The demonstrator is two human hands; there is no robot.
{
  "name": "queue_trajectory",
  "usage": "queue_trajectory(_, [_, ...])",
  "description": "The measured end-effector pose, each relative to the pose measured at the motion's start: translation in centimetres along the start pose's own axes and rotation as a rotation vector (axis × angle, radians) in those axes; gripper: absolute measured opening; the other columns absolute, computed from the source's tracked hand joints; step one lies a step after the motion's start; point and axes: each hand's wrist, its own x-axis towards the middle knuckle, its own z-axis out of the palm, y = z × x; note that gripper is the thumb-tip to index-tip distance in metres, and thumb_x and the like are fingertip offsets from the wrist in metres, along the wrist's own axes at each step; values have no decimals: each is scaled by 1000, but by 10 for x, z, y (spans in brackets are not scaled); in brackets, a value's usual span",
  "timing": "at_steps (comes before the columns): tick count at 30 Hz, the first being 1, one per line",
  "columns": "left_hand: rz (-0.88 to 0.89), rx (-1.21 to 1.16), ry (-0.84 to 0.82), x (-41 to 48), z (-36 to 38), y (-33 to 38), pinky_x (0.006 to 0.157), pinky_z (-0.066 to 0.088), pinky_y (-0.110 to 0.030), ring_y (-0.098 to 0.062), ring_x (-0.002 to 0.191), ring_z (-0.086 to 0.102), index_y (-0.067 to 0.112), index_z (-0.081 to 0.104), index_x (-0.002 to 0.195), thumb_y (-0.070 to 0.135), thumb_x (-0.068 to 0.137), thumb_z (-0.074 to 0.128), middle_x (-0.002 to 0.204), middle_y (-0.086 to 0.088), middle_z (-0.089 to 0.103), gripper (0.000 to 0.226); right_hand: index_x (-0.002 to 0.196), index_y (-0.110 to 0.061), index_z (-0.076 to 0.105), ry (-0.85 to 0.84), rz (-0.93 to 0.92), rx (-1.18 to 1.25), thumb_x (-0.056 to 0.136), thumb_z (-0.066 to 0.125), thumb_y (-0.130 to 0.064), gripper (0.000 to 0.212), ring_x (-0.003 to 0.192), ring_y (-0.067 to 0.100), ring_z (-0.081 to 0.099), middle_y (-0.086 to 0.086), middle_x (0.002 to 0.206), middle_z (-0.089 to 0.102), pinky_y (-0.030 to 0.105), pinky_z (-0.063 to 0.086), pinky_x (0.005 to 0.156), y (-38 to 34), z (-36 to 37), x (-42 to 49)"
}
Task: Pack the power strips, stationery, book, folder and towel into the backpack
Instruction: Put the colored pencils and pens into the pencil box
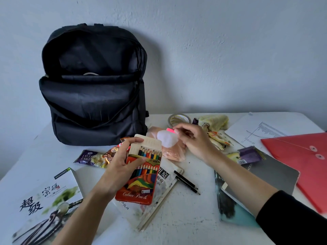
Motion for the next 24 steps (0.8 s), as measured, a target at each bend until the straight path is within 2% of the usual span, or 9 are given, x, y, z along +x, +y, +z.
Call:
queue_trajectory(4, [40,62,-27,-4,0,3,66,63,-33,-24,89,78,42,47,129,12,97,66,107,0,74,48,112,-13,77,-173,29,38,98,60,0,26,70,-3,58,-9,86,74,21,44,72,-23,8,-5])
queue_trajectory(6, [66,93,-36,-6,0,4,67,63,-32,-22,89,78,43,43,132,11,97,66,106,1,75,52,106,-14,78,-229,-19,32,95,67,-2,20,76,3,65,-8,87,76,21,47,74,-36,13,-6])
queue_trajectory(8, [99,126,-57,-8,0,5,68,64,-32,-21,91,78,43,39,134,13,96,67,107,-1,76,55,94,-12,77,-212,-69,34,91,74,-10,5,79,7,67,-4,85,76,24,50,76,-45,18,-3])
queue_trajectory(9, [112,131,-65,-9,1,5,69,64,-32,-21,91,78,42,38,134,12,96,67,107,-1,76,56,90,-11,74,-185,-83,42,90,76,-15,5,76,9,65,-1,82,74,27,49,74,-48,21,-1])
queue_trajectory(13, [125,76,-101,-15,5,7,72,64,-35,-25,93,78,38,32,137,8,97,66,108,-3,77,60,88,-3,75,-154,-13,176,92,76,-22,19,63,10,54,5,67,62,24,43,61,-56,27,4])
queue_trajectory(17, [137,44,-123,-18,8,9,71,63,-29,-24,91,78,37,30,138,4,97,65,105,-4,78,63,83,-12,76,-189,11,69,86,82,-27,16,69,12,60,14,75,70,30,47,68,-52,32,6])
queue_trajectory(20, [149,32,-123,-19,10,12,71,62,-27,-23,91,78,39,28,139,3,97,65,104,-6,78,66,86,-13,70,-223,38,28,78,88,-24,23,64,7,60,-2,70,71,23,48,67,-56,39,4])
queue_trajectory(24, [170,-30,-110,-18,13,14,71,62,-28,-26,92,78,38,28,139,-2,97,63,113,-12,73,67,90,-22,60,-183,-56,-88,67,92,-44,45,61,6,55,-6,72,73,43,50,65,-55,49,1])
